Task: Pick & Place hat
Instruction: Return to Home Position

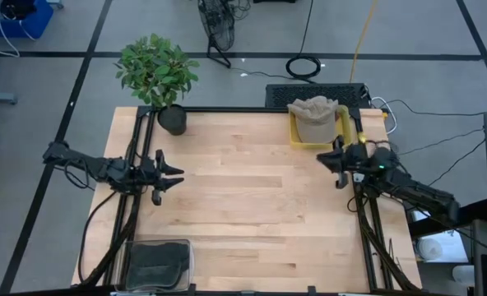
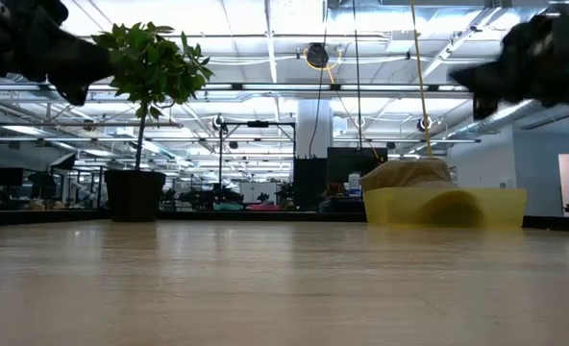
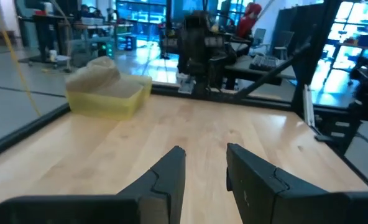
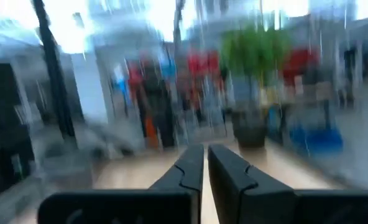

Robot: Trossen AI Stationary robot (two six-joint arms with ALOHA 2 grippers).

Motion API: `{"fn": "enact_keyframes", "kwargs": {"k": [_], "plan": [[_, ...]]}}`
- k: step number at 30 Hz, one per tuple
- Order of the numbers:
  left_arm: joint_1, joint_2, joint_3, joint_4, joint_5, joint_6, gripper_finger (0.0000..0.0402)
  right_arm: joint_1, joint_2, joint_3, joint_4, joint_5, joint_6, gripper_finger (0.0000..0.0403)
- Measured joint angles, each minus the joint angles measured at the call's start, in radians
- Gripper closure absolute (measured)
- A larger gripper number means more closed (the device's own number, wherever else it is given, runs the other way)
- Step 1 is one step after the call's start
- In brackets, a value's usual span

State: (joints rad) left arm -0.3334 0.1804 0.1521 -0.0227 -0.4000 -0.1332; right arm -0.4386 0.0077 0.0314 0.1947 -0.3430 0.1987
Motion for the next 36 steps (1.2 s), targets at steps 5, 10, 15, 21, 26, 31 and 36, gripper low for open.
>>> {"fn": "enact_keyframes", "kwargs": {"k": [5,10,15,21,26,31,36], "plan": [[0.031,-0.037,-0.056,0.042,0.050,0.003,0.0282,-0.001,0.004,-0.012,0.017,0.019,0.006,0.0387],[0.069,-0.080,-0.078,0.058,0.086,0.023,0.0282,0.000,0.000,-0.014,0.042,-0.006,-0.002,0.0387],[0.118,-0.097,-0.114,0.080,0.138,0.015,0.0282,0.000,0.000,-0.015,0.028,-0.003,-0.022,0.0387],[0.194,-0.097,-0.142,0.106,0.210,0.013,0.0282,0.000,0.000,-0.016,-0.001,-0.003,-0.052,0.0387],[0.276,-0.096,-0.142,0.133,0.291,0.014,0.0282,0.000,0.000,-0.016,-0.004,-0.026,-0.061,0.0387],[0.335,-0.096,-0.142,0.114,0.322,0.000,0.0282,0.002,0.002,-0.017,-0.005,-0.058,-0.065,0.0387],[0.377,-0.096,-0.141,0.101,0.332,-0.001,0.0282,0.002,0.006,-0.017,-0.026,-0.063,-0.069,0.0387]]}}
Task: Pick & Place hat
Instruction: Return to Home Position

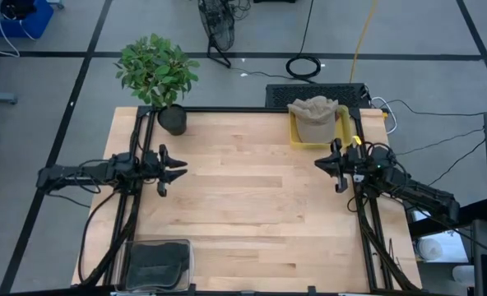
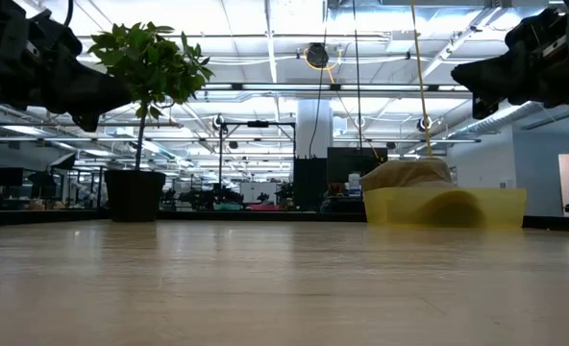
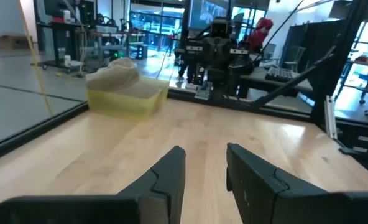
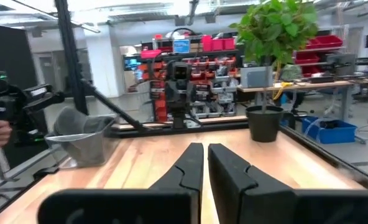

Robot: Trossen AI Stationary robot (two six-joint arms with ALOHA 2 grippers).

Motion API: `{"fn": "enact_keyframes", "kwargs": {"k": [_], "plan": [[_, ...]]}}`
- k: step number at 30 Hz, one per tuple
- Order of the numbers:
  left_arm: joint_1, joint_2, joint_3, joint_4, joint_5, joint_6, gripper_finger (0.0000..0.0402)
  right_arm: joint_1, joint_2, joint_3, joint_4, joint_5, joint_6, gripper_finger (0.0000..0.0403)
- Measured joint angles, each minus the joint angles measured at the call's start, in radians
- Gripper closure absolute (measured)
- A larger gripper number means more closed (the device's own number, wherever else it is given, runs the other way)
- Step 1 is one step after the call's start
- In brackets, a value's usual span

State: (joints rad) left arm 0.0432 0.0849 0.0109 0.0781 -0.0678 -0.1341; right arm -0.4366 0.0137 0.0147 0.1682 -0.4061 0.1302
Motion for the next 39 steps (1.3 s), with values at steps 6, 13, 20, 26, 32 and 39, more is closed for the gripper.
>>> {"fn": "enact_keyframes", "kwargs": {"k": [6,13,20,26,32,39], "plan": [[0.039,0.000,0.000,-0.003,0.048,0.006,0.0282,0.001,0.000,-0.001,-0.017,-0.020,0.005,0.0387],[0.102,0.000,0.000,0.001,0.077,0.022,0.0282,0.008,0.000,-0.001,-0.046,-0.044,0.030,0.0387],[0.160,0.000,0.001,0.001,0.147,0.016,0.0282,0.113,0.001,-0.001,-0.022,0.038,0.009,0.0387],[0.181,0.000,0.001,0.001,0.151,-0.005,0.0282,0.230,0.021,-0.001,-0.019,0.204,-0.036,0.0387],[0.181,0.000,0.001,0.000,0.165,-0.006,0.0282,0.309,0.068,-0.001,-0.010,0.385,-0.094,0.0387],[0.181,0.000,0.002,-0.023,0.165,-0.007,0.0282,0.363,0.074,-0.001,0.074,0.461,-0.123,0.0387]]}}
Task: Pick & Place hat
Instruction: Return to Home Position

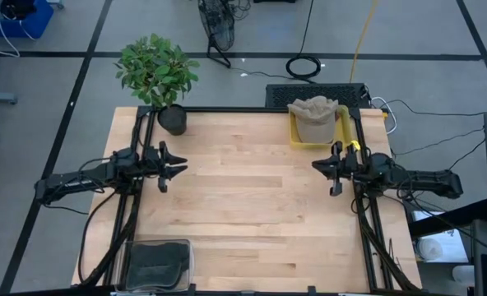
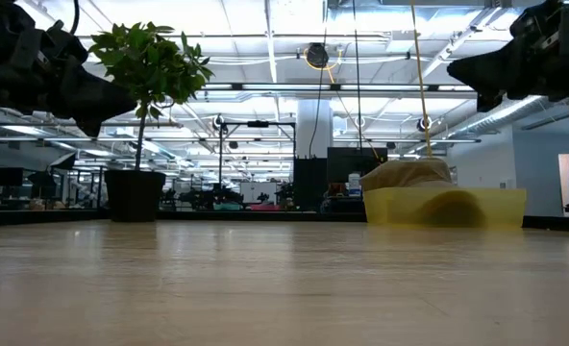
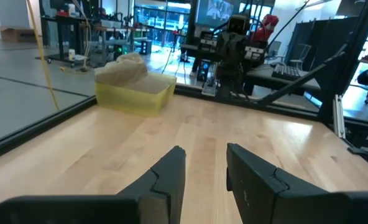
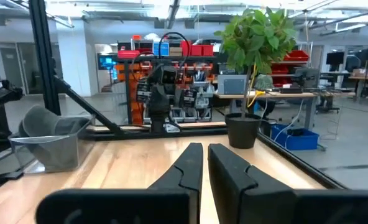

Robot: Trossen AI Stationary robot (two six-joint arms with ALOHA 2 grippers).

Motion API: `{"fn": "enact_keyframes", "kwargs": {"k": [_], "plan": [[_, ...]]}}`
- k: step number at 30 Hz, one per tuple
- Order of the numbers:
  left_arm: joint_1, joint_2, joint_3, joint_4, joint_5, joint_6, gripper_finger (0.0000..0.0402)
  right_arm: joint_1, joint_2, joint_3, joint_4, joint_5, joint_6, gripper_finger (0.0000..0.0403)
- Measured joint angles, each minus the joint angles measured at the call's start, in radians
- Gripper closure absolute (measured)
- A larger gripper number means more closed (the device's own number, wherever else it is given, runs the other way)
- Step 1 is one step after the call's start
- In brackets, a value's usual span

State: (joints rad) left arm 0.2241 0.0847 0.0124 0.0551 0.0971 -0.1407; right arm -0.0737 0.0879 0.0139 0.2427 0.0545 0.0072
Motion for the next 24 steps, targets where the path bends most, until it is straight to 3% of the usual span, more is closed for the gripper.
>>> {"fn": "enact_keyframes", "kwargs": {"k": [12,24], "plan": [[0.000,0.000,0.000,-0.025,-0.001,-0.020,0.0282,0.036,0.000,0.000,-0.021,0.024,-0.054,0.0387],[0.000,0.000,0.001,-0.027,0.005,-0.028,0.0282,0.036,0.000,0.000,-0.182,0.023,-0.072,0.0387]]}}
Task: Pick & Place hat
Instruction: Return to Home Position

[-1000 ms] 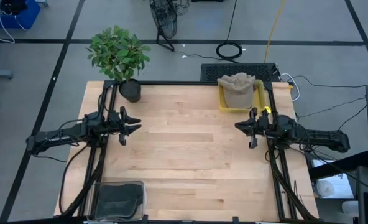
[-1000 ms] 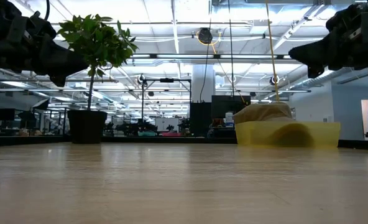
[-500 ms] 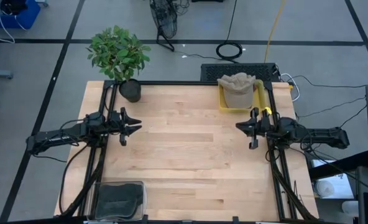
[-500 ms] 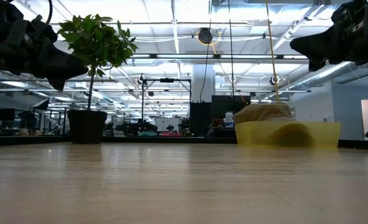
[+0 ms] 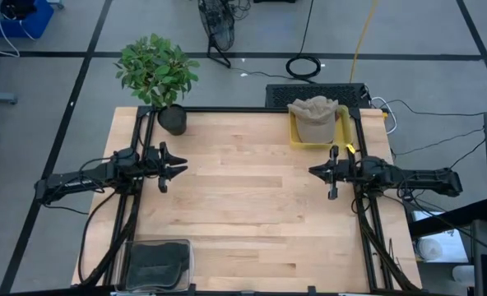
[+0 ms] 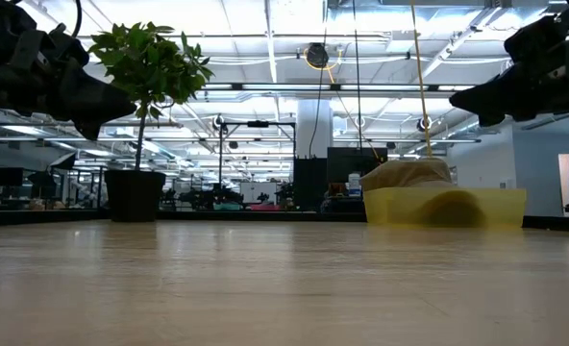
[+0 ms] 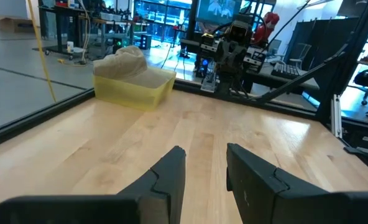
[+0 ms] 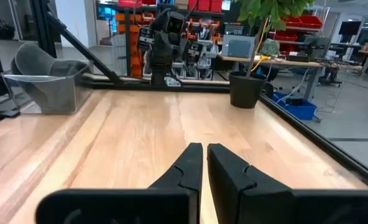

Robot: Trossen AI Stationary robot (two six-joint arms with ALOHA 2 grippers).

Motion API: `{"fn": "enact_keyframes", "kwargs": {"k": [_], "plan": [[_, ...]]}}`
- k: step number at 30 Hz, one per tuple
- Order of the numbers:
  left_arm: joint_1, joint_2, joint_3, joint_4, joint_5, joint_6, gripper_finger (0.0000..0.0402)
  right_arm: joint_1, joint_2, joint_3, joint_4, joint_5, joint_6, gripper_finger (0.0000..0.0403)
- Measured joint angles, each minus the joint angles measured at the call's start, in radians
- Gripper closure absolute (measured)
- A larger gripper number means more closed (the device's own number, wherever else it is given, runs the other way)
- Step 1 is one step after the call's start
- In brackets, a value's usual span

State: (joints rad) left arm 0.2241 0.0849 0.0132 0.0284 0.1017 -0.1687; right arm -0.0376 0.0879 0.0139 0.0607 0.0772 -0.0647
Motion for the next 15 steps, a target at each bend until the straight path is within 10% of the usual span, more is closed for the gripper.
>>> {"fn": "enact_keyframes", "kwargs": {"k": [15], "plan": [[-0.097,0.000,0.000,0.015,0.111,0.011,0.0282,0.000,0.001,0.000,-0.024,0.000,-0.003,0.0387]]}}
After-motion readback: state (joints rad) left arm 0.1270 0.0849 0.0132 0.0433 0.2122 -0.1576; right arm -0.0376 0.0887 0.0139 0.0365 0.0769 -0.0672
